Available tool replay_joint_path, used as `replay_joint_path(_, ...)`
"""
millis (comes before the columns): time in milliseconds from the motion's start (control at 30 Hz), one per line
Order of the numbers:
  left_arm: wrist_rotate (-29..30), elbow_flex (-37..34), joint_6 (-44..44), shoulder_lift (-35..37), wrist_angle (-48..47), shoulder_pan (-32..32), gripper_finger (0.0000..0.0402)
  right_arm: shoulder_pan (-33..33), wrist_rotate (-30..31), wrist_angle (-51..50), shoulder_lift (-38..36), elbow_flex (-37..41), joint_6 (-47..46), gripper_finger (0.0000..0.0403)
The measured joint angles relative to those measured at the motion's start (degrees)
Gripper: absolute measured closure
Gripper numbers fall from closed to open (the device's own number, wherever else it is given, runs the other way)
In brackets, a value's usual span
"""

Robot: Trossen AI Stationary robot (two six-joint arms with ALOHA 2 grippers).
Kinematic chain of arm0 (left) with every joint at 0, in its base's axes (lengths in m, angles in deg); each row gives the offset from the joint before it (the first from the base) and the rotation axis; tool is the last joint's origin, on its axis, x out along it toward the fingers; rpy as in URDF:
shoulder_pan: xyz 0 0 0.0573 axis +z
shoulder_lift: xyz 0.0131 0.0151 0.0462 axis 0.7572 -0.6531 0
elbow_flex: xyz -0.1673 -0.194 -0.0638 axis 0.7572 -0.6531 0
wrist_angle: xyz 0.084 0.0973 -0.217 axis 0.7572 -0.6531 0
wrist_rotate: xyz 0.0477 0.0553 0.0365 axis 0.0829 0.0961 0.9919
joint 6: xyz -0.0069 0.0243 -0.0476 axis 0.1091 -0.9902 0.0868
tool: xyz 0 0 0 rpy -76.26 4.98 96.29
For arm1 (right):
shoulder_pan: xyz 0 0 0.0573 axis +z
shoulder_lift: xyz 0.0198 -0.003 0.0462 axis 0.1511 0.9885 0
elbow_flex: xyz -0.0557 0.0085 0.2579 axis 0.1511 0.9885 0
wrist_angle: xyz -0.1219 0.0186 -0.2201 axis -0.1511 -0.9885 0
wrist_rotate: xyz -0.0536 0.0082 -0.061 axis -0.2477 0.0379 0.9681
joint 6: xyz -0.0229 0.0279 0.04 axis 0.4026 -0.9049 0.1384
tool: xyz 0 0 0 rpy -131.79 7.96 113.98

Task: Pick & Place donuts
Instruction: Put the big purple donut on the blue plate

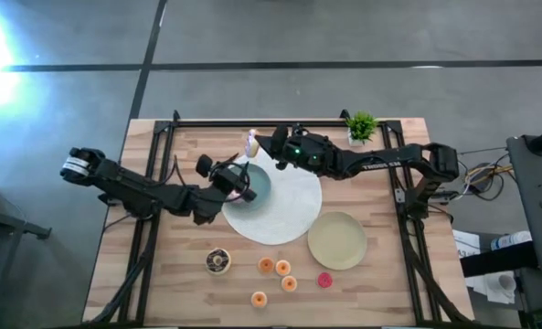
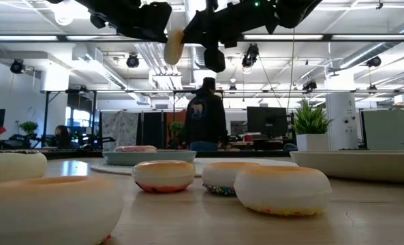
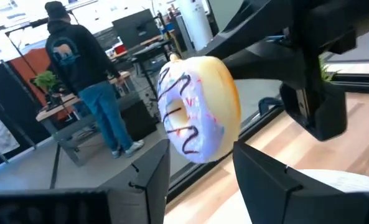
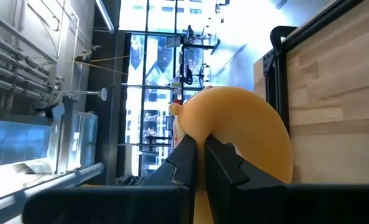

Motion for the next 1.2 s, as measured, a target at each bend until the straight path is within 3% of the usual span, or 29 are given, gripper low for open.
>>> replay_joint_path(600,-9.7,0.7,2.2,-0.4,-0.1,6.9,0.0252,-0.3,0.1,2.9,-0.1,0.1,-1.9,0.039)
replay_joint_path(1067,-9.9,1.4,0.2,-0.4,-0.3,8.0,0.0252,-0.8,-2.6,2.8,-0.2,0.1,-3.6,0.039)
replay_joint_path(1200,-9.7,1.7,-2.3,-0.4,-0.7,8.1,0.0259,-1.0,-5.1,2.4,-0.2,0.1,0.4,0.039)
